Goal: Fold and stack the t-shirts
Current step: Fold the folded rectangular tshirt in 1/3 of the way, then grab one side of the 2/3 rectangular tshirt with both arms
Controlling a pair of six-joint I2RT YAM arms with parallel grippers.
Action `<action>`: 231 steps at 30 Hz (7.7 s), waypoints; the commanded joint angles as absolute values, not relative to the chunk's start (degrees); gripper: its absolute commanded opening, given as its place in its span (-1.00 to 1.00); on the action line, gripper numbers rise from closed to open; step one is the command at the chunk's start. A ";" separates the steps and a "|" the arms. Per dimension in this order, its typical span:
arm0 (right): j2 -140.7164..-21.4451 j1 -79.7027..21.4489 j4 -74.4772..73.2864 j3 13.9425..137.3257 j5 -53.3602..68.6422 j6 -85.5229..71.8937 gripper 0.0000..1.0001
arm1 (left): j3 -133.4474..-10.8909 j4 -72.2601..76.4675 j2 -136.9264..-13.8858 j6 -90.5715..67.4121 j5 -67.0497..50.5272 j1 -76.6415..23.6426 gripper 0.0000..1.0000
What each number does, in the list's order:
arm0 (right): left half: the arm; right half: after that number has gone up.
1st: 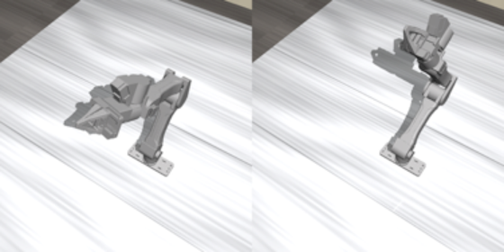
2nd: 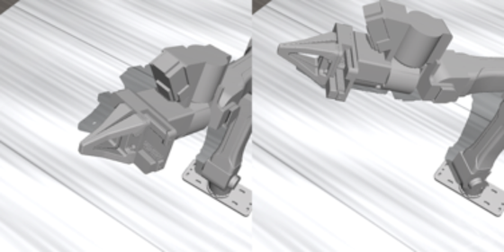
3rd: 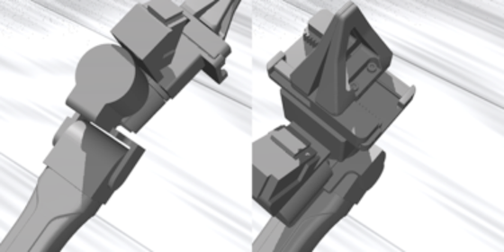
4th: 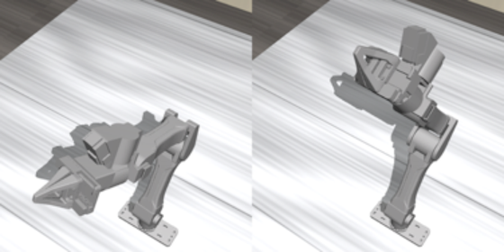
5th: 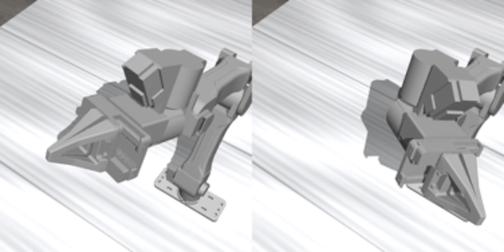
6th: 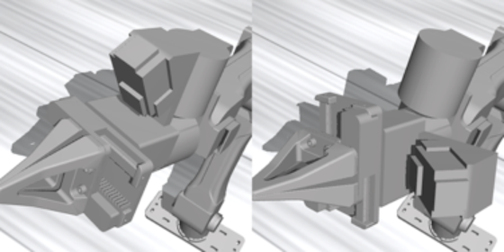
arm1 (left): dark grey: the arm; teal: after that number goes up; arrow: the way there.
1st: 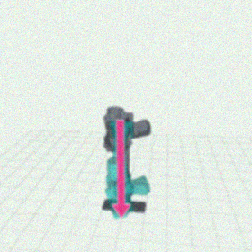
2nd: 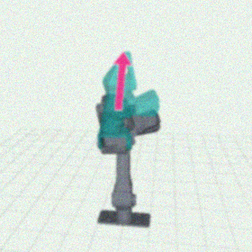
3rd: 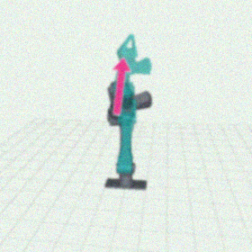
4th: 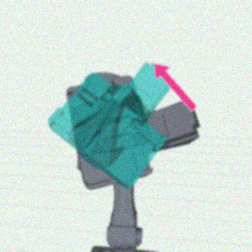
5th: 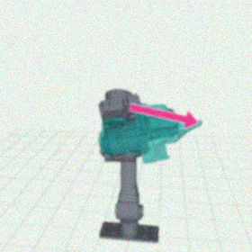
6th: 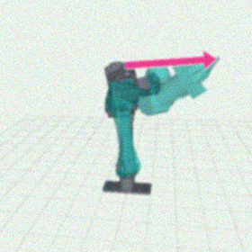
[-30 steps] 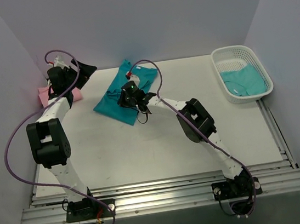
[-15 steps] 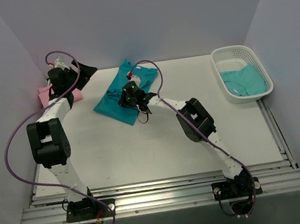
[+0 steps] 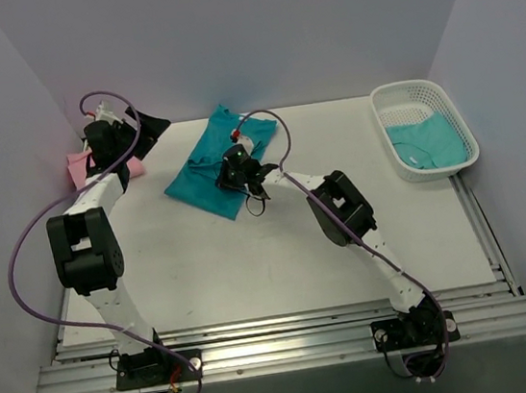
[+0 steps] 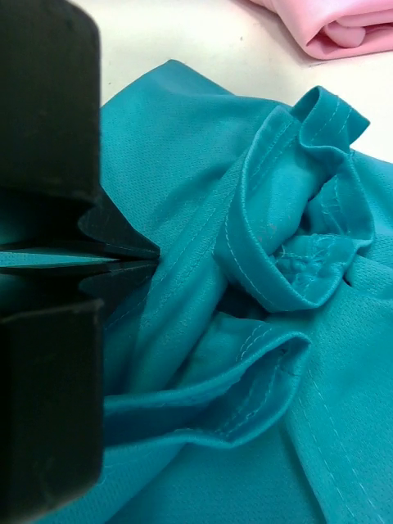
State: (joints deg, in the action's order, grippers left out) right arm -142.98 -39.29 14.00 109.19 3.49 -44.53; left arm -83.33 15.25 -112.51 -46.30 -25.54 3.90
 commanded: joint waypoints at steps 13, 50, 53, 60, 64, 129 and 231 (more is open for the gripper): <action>-145.11 -36.92 12.58 115.22 3.17 -43.60 -1.00 | -82.71 18.81 -111.62 -45.62 -25.14 4.48 0.88; -123.48 -37.35 24.43 97.66 -0.62 -41.12 -0.07 | -78.49 16.78 -104.77 -44.03 -23.73 4.83 0.88; -126.38 -38.93 24.52 96.33 1.04 -43.68 -0.80 | -77.87 17.58 -104.68 -44.73 -23.91 4.83 0.88; -132.71 -40.52 24.43 96.24 2.28 -46.40 -1.00 | -77.87 17.93 -104.77 -45.17 -24.70 4.83 0.88; -135.61 -40.52 24.61 96.42 2.72 -47.37 -1.00 | -77.78 18.54 -105.20 -45.53 -24.96 4.83 0.88; -143.56 -17.41 56.83 113.51 4.93 -48.26 0.89 | -80.16 15.38 -109.25 -42.10 -20.83 1.76 0.88; -119.00 -29.88 63.99 53.61 1.41 -51.59 0.57 | -52.64 36.47 -111.35 -51.68 1.14 -12.30 0.87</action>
